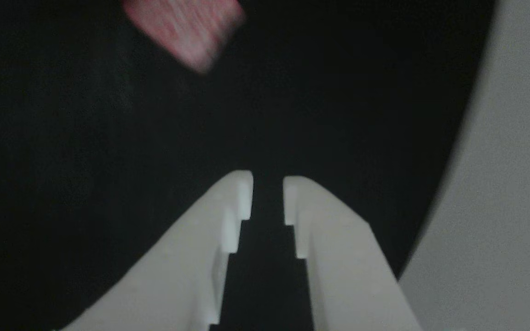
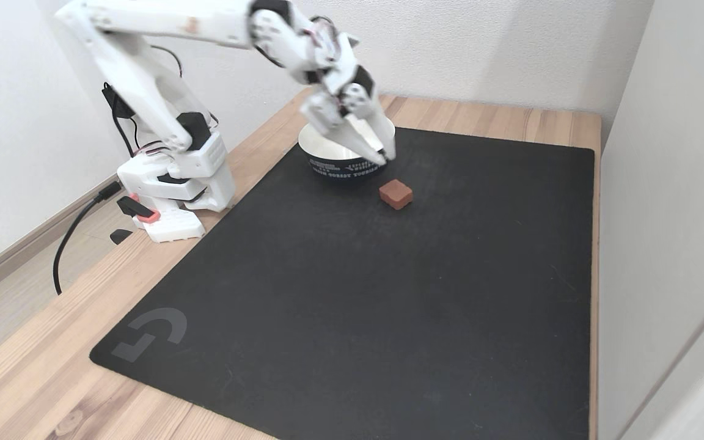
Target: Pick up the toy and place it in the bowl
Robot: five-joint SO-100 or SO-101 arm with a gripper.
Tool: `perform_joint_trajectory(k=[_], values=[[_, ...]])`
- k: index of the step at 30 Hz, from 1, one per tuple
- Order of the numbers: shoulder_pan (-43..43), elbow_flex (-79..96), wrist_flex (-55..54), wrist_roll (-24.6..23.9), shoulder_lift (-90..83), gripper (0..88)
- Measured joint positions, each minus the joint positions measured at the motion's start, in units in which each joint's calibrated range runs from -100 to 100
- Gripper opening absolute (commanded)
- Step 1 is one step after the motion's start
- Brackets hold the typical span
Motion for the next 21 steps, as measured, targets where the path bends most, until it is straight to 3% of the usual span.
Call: perform_joint_trajectory(k=[6,21], values=[[-3.4,-8.2,0.6,0.4,11.2,2.3],[-4.3,-32.6,16.3,0.1,30.9,2.3]])
